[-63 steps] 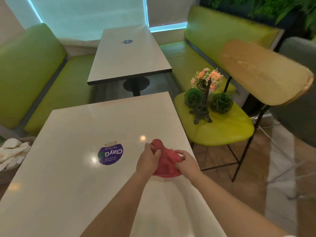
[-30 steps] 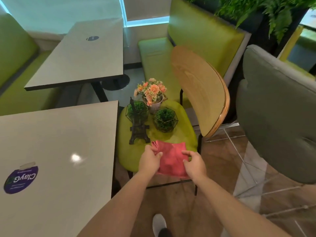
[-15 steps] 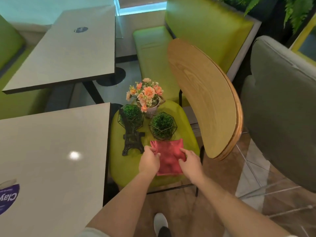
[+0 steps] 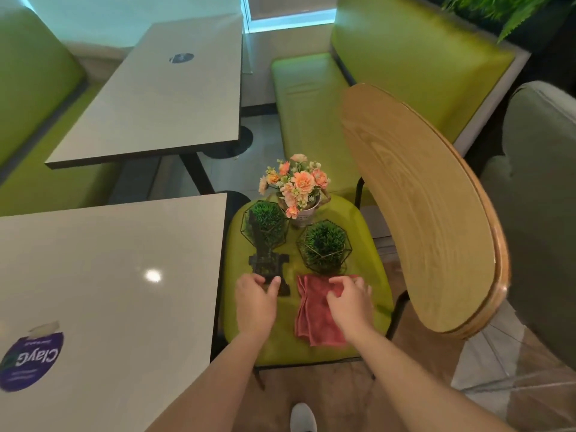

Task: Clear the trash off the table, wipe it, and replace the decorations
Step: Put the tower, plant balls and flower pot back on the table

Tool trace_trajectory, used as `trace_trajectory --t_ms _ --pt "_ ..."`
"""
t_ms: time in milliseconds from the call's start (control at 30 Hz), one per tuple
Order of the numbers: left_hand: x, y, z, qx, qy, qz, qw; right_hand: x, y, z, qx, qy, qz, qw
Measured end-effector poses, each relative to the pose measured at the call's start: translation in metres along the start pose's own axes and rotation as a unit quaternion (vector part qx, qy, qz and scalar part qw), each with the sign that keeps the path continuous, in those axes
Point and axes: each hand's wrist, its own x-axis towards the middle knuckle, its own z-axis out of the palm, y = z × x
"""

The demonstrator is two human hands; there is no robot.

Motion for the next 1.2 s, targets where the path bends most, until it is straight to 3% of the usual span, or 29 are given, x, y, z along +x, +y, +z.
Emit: trace_trajectory --t_ms 133,300,500,833,1033,1200 --pt "0.020 0.009 -0.018 -0.024 0.027 0.047 0.998 0.004 -0.027 0.015 0.036 -0.028 -0.037 0.998" --pt "0.039 0.017 -0.026 -0.035 -0.032 0.090 0.995 -0.001 -0.044 0.032 0.085 -0.067 -0.059 0.992" --pt "0.040 0.023 -0.035 -0.061 -0.061 0.077 0.993 -0.009 -0.047 0.031 0.131 -0.083 -0.072 0.985" --pt "-0.030 0.019 -0.088 -0.134 -0.025 0.082 0.987 -0.058 -0.044 0.027 0.120 -0.151 -0.110 0.975" --pt "-0.092 -0.011 -0.122 -0.199 0.007 0.046 0.979 -0.129 -0.054 0.025 0.205 -0.246 -0.119 0.940" --pt "-0.133 -0.042 -0.158 -0.228 0.030 0.023 0.973 -0.177 -0.061 0.040 0.239 -0.274 -0.106 0.925"
